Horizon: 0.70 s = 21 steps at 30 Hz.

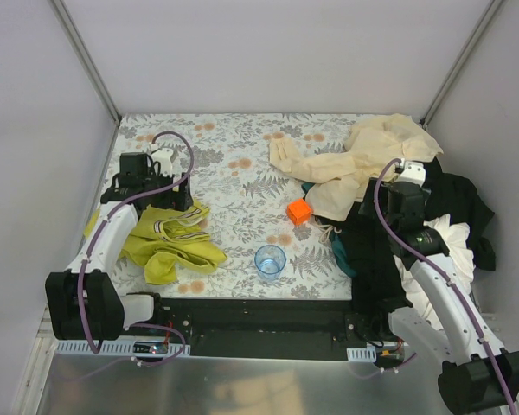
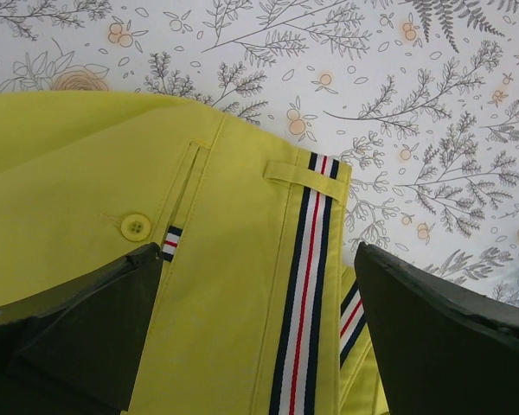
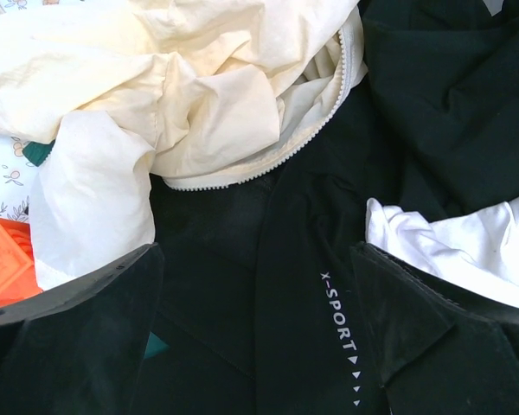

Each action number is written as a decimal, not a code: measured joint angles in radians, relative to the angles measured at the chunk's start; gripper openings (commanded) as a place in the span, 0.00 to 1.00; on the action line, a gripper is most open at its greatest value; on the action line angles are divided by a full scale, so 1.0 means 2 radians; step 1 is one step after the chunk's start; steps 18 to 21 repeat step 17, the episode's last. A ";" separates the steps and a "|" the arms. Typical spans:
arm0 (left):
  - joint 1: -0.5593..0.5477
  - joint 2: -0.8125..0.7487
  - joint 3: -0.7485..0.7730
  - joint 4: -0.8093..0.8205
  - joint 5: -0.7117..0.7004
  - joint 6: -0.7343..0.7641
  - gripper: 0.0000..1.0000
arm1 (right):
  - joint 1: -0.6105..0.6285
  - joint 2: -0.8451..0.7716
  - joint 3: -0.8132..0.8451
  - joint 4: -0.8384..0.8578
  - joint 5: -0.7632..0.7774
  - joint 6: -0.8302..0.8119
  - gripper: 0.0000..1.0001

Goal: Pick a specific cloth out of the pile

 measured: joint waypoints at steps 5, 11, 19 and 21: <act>0.001 -0.006 -0.008 0.011 -0.012 -0.007 0.99 | 0.000 0.000 -0.002 0.000 0.000 -0.003 0.99; 0.001 -0.008 -0.024 0.017 -0.020 -0.020 0.99 | 0.000 -0.004 -0.006 0.004 0.000 -0.005 0.99; 0.001 -0.008 -0.026 0.021 -0.024 -0.023 0.99 | 0.000 -0.005 -0.007 0.004 0.000 -0.006 0.99; 0.001 -0.008 -0.026 0.021 -0.024 -0.023 0.99 | 0.000 -0.005 -0.007 0.004 0.000 -0.006 0.99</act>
